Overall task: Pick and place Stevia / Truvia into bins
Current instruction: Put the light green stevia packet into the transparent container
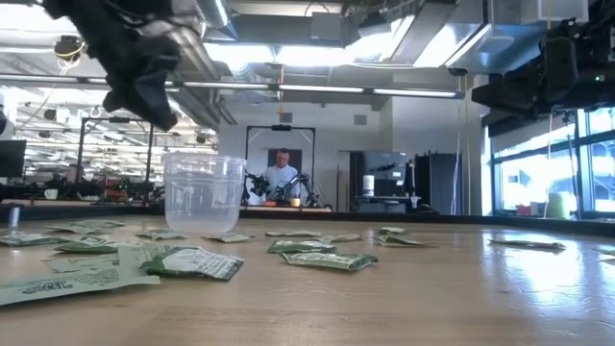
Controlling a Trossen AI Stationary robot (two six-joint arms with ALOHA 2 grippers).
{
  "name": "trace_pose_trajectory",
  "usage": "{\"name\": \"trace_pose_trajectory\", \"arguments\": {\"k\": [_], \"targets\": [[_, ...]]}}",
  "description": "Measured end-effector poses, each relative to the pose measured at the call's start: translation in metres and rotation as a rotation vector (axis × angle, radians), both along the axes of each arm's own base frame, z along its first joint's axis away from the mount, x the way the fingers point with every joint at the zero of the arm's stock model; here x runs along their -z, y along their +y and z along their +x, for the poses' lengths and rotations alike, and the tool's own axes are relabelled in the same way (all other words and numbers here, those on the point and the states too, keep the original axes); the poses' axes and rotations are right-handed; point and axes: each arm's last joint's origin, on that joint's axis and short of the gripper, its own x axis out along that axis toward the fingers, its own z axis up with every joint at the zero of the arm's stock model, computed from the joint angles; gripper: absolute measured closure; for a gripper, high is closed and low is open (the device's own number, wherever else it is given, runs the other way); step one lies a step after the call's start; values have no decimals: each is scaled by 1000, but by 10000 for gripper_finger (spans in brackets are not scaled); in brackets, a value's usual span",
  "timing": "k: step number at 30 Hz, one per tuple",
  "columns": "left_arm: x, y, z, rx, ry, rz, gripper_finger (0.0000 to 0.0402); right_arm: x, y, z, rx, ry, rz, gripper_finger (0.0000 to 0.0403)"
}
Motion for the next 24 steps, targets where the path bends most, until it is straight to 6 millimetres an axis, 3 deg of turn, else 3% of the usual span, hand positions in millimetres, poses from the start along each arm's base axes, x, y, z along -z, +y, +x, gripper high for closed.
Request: {"name": "trace_pose_trajectory", "arguments": {"k": [9, 17, 24], "targets": [[37, 2, 21, -103, 321, -297, 323, 1, 0, 0, 0, 25, -26, 304], [62, 10, 31, -164, 488, -273, 323, 1, 0, 0, 0, 25, -26, 304], [78, 20, 41, -199, 520, -264, 323, 1, 0, 0, 1, 29, -36, 304]]}}
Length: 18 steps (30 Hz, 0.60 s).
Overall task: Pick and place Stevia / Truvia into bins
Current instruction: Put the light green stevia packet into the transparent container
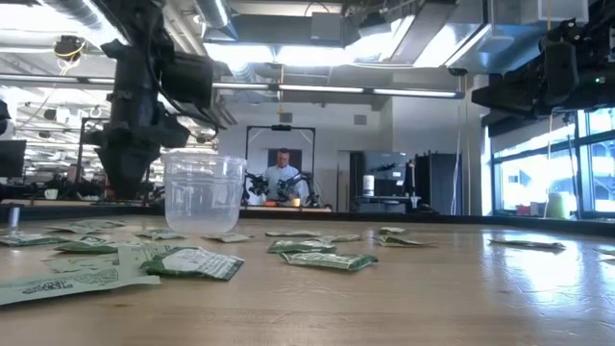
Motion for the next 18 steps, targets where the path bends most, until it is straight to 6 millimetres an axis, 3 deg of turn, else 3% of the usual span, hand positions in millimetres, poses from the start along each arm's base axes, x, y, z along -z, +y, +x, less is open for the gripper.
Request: {"name": "trace_pose_trajectory", "arguments": {"k": [18], "targets": [[30, 3, 10, 0, 102, -72, 356, 0, 0, 0, 0, -2, -5, 304]]}}
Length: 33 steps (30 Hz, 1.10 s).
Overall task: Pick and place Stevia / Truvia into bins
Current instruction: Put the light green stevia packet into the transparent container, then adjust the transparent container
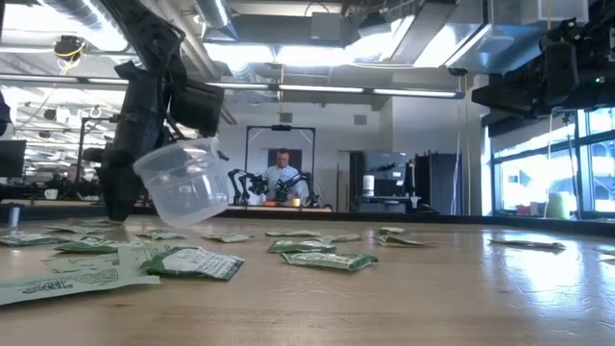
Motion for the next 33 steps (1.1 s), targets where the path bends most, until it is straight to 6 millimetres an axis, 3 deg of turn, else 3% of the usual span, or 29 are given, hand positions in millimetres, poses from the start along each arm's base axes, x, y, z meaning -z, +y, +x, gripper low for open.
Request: {"name": "trace_pose_trajectory", "arguments": {"k": [16, 33], "targets": [[0, 0, 0, 24, -2, -11, 399, 0, 0, 0, 0, 3, -2, 304], [-7, 2, 7, 75, -36, -6, 400, 0, 0, 0, 0, 8, -5, 304]]}}
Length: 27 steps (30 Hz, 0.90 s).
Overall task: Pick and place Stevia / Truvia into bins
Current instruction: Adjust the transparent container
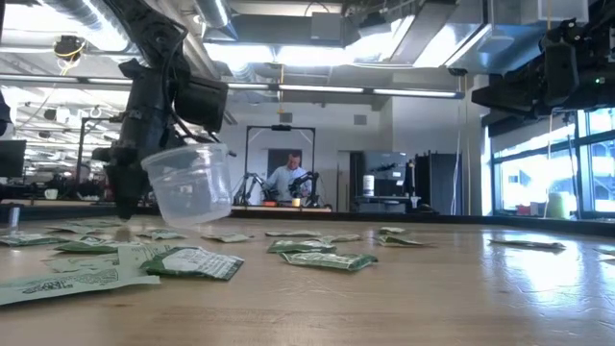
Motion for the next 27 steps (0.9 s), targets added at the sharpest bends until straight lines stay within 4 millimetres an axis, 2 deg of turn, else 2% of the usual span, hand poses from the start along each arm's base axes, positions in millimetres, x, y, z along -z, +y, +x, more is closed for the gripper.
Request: {"name": "trace_pose_trajectory", "arguments": {"k": [7, 14, 18, 24, 27], "targets": [[-2, 1, 4, 21, -27, 9, 400, 0, 0, 0, 0, 0, 0, 304], [-2, 5, 18, 70, -191, 6, 400, 0, 0, 0, 0, 0, 0, 304], [-3, 5, 21, 85, -224, 2, 399, 0, 0, 0, 0, -1, 0, 304], [-3, 1, 22, 88, -270, -127, 400, 0, 0, 0, 0, -1, 0, 304], [-6, -1, 16, 89, -234, -147, 399, 0, 0, 0, 0, -1, -1, 304]]}}
